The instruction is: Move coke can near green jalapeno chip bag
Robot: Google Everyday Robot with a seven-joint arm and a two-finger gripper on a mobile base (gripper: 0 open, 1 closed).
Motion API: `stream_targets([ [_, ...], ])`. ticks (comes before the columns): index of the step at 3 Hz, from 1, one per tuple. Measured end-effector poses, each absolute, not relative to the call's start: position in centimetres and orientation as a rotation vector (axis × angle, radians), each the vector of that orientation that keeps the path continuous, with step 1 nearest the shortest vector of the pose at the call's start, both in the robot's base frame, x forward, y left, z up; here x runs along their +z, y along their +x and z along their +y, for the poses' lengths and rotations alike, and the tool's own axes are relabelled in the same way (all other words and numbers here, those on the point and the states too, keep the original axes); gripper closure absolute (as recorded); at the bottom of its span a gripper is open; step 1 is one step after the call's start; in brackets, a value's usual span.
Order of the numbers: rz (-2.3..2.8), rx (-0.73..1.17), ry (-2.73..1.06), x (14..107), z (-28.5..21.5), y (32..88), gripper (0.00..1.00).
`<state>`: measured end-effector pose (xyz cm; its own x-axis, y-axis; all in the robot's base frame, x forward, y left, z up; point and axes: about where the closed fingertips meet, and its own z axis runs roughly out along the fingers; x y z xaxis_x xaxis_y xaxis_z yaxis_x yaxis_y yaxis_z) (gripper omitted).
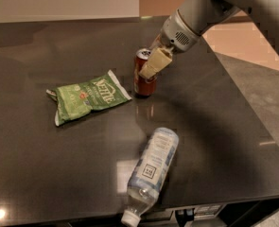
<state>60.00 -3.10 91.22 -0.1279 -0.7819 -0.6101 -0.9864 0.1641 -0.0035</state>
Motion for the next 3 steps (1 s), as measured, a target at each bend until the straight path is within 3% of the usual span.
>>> stream_targets([
  [1,1.968,0.561,-1.679,90.4,-2.5,60.0,0.82],
  [3,1.978,0.55,-1.676,89.2,-1.7,59.8,0.35],
])
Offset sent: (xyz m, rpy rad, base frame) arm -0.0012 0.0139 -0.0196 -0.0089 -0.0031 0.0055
